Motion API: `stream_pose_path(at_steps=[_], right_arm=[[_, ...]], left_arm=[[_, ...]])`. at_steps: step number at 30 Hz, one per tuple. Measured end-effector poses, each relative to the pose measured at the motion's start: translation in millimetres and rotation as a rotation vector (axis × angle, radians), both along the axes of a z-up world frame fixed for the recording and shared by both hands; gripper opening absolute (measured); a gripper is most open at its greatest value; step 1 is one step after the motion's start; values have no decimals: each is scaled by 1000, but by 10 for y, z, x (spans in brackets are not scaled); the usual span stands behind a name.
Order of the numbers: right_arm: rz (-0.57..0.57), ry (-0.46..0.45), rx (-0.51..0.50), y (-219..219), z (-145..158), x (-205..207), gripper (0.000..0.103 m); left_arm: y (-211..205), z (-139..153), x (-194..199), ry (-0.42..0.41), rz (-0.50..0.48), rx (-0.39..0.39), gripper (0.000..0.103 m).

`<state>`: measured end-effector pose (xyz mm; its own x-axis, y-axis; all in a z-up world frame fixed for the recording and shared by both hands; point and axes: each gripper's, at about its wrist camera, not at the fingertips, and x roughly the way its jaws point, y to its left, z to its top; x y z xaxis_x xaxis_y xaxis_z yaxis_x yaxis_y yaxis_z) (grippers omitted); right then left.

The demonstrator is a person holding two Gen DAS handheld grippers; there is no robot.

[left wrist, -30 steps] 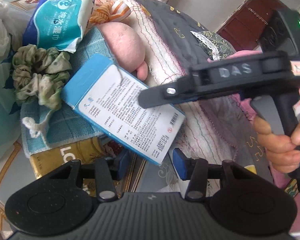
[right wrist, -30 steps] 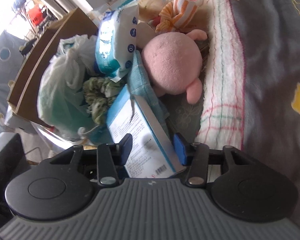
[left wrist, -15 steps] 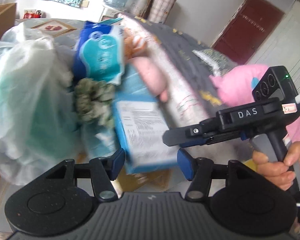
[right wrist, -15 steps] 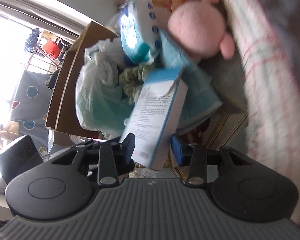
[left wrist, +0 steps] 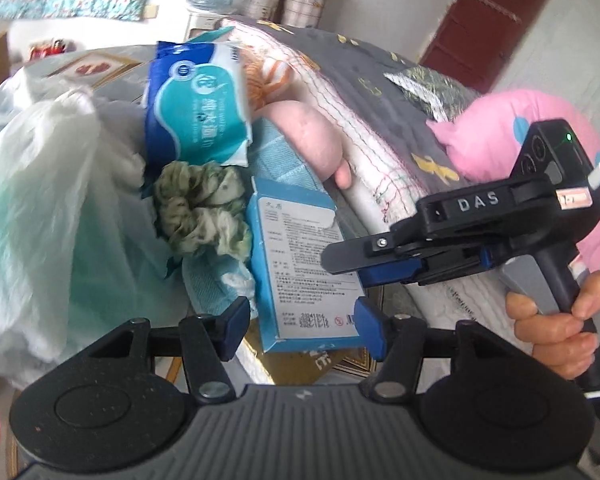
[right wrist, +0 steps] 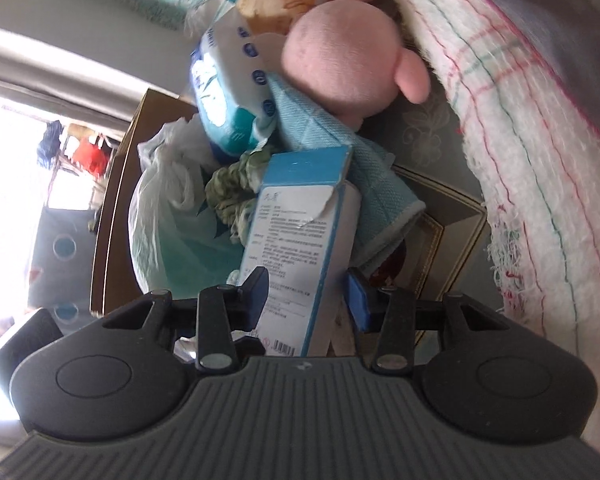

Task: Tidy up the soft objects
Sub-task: 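Lift the medicine box with the right tool and carry it to the box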

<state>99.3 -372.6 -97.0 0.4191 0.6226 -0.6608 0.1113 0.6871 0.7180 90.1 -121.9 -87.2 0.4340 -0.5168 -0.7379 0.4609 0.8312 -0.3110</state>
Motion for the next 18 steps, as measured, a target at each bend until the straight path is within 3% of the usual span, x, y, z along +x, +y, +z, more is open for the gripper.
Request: stream_pose_path(at_steps=[7,18], right_arm=[[-62,-40,7,-12,51,-116,31],[-105,-120,38,37,386,-387,29]], left_arm=[[-69,-2,38,7,-3,14,54],[-9,289,-158,-59,1,-8,55]])
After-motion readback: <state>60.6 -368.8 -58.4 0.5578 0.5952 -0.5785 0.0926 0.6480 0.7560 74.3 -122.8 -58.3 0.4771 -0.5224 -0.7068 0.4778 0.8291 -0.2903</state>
